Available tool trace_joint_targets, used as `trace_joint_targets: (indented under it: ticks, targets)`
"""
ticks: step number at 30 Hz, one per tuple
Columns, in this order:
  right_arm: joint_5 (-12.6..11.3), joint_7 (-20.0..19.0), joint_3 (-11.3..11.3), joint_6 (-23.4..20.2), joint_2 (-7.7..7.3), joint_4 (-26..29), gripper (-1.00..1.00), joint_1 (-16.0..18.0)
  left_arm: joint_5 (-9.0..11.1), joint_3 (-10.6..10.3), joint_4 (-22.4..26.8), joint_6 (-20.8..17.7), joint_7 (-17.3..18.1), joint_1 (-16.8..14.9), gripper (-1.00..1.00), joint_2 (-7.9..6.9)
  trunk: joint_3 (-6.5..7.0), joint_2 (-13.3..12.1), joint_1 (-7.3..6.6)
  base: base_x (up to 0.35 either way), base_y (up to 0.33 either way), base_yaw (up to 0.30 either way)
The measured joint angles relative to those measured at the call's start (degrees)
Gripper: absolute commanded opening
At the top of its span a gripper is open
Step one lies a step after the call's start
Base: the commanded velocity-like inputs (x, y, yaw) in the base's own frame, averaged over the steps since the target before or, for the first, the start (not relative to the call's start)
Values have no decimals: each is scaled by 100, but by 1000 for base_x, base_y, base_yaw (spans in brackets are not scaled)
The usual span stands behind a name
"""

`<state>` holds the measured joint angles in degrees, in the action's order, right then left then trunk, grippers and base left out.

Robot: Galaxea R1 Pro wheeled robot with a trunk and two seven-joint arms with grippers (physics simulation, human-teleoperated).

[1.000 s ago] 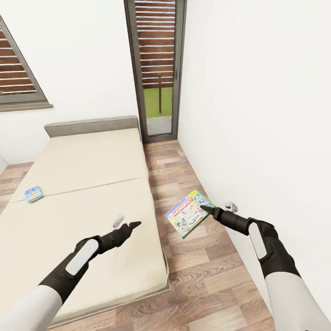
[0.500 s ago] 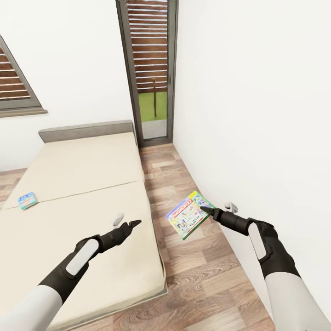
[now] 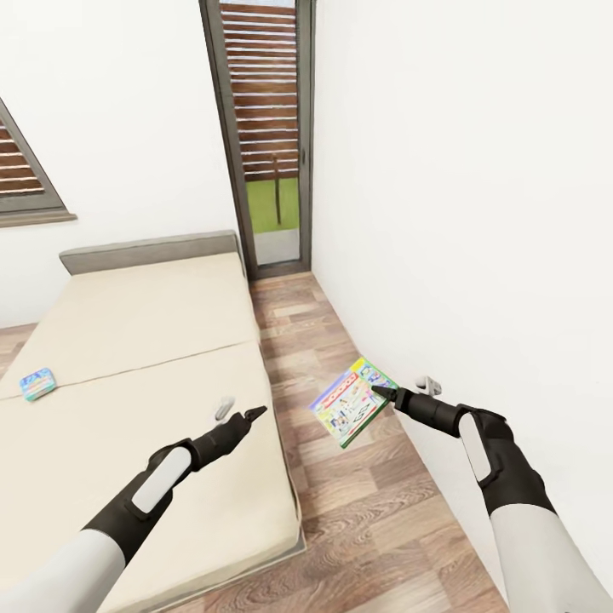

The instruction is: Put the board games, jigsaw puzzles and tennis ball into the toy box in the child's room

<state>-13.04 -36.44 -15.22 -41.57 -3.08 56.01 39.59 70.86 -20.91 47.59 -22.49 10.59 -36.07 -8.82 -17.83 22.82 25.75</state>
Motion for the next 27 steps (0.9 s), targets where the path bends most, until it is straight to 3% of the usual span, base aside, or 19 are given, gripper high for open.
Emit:
trace_joint_targets:
  ticks: [17, 27]
  targets:
    - [39, 217, 15, 41, -1, -40, -100, 0, -7, -14, -338, 156, 142, 0, 100, 277, 156, 0, 0, 0, 0, -95]
    - [34, 365, 20, 44, -1, -53, -100, 0, -11, 2, -449, 166, 149, 0, 100, 329, 248, 0, 0, 0, 0, -97]
